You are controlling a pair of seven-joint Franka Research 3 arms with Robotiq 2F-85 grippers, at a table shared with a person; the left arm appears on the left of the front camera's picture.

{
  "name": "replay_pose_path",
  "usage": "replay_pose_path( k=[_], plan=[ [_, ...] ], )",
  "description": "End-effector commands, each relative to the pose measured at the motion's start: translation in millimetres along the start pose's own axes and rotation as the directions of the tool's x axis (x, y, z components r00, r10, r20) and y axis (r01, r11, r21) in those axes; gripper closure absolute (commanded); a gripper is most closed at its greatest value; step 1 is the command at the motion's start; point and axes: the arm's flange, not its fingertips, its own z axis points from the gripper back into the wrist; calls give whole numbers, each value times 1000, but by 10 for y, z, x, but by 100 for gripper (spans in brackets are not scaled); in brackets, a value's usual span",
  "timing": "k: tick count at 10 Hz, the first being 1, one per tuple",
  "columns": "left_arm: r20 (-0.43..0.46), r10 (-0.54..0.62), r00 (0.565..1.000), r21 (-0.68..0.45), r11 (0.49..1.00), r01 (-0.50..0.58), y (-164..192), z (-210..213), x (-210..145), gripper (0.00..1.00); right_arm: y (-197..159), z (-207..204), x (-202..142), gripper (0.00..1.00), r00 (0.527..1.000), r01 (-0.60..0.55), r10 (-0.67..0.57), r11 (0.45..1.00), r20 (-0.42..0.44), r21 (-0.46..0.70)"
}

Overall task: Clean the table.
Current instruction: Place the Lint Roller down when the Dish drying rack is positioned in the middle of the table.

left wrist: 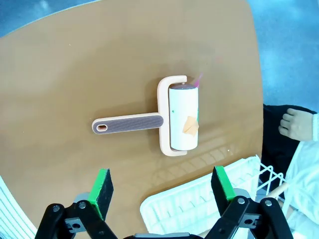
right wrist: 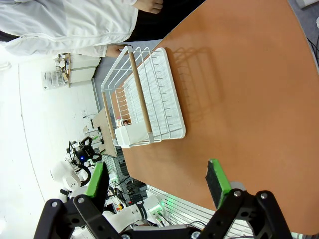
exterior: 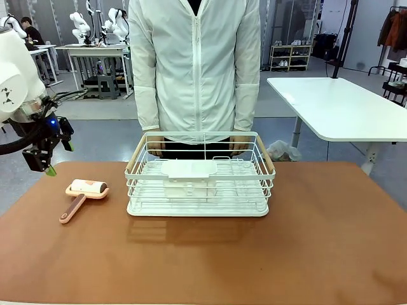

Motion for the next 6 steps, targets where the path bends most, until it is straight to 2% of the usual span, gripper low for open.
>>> replay_pose_path(
  k=[1,6],
  plan=[
    [30,-17,999,-17,1000,17,2,-131,54,0,20,-15,-32,0,1000,-1,1,1000,14,-2],
    [30,-17,999,-17,1000,17,2,-131,54,0,20,-15,-32,0,1000,-1,1,1000,14,-2]
  ],
)
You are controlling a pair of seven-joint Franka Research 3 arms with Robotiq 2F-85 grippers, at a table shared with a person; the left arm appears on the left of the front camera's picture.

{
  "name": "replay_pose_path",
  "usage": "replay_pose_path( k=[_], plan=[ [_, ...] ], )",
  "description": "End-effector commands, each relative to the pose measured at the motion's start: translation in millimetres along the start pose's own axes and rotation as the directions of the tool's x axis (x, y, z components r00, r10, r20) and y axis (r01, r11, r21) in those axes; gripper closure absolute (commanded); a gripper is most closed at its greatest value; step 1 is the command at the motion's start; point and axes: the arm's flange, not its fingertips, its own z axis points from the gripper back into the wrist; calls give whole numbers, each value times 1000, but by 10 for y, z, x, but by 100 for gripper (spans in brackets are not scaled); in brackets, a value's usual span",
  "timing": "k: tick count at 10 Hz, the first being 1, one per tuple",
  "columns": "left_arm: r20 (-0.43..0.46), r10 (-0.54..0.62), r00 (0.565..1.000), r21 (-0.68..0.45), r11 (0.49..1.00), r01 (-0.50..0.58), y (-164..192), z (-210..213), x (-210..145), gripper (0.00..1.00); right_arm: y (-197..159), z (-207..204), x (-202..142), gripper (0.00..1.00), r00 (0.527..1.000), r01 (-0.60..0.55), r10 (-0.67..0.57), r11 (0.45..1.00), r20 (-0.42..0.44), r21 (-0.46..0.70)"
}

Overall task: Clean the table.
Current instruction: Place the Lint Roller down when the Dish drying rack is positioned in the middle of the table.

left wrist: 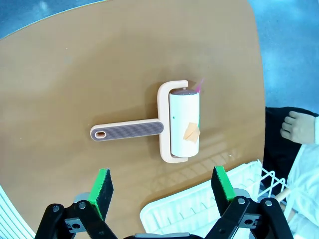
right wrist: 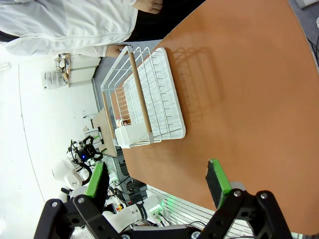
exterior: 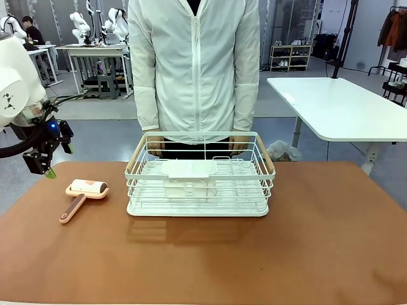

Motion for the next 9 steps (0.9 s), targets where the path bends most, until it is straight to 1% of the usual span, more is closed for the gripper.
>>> replay_pose_path(
  k=[1,9],
  plan=[
    [24,-15,1000,-16,1000,15,0,-26,9,0,21,-15,-32,0,1000,-1,1,1000,14,-2],
    [24,-15,1000,-16,1000,15,0,-26,9,0,21,-15,-32,0,1000,-1,1,1000,14,-2]
  ],
)
